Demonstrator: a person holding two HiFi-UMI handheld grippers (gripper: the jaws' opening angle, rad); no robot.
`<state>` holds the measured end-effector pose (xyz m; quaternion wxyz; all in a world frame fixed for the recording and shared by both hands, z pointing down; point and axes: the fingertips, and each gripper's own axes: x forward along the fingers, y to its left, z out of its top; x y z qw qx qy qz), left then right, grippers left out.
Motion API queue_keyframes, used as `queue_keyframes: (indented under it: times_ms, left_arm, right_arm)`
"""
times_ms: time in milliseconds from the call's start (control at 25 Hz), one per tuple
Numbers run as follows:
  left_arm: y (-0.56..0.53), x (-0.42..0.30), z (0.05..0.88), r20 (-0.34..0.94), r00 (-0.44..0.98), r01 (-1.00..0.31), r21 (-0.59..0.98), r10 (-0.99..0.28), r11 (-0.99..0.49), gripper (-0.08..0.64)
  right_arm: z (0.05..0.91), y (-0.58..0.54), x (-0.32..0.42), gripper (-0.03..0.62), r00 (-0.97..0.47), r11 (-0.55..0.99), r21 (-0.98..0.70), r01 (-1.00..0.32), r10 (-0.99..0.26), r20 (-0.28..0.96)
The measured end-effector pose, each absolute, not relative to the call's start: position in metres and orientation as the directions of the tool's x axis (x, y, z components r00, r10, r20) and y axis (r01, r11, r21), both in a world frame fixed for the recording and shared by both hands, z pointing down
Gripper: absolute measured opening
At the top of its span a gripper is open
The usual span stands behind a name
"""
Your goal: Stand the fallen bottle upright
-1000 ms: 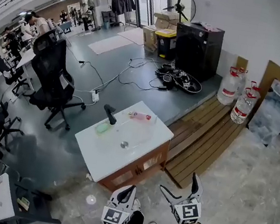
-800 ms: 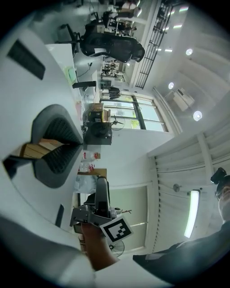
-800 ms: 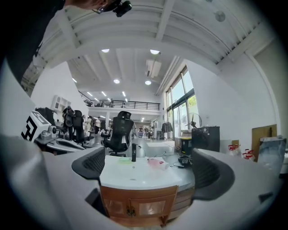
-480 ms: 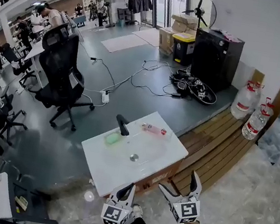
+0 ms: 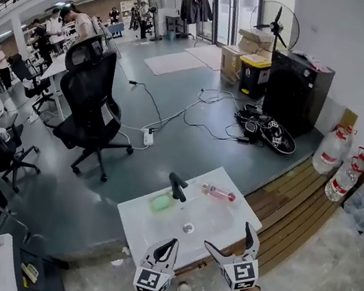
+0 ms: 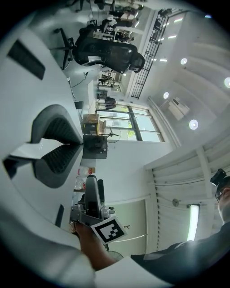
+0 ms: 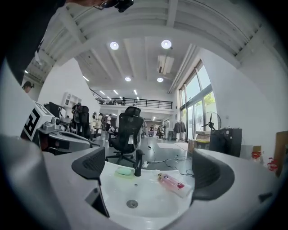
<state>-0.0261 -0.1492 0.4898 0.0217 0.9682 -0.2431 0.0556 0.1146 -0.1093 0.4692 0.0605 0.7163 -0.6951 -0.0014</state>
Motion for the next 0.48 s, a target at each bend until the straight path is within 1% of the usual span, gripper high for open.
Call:
queue_keyframes:
  times_ms: [240,480]
  left_arm:
    - [-0.190,-0.034,0.492,0.124,0.868,-0.486,0.013,-0.481,-0.874,0.018]
    - [-0.218,-0.033,0.499,0.148,0.847,-0.517,0.010,-0.510,-0.856,0.018]
  right_arm:
    - [0.472,-0.156,0.110,0.600,0.006,0.003,0.083,-0.997,-0.995,0.101]
    - [0.488,-0.194,0.121,0.600,-0.019,0.037,0.104,-0.994,-0.986,0.166]
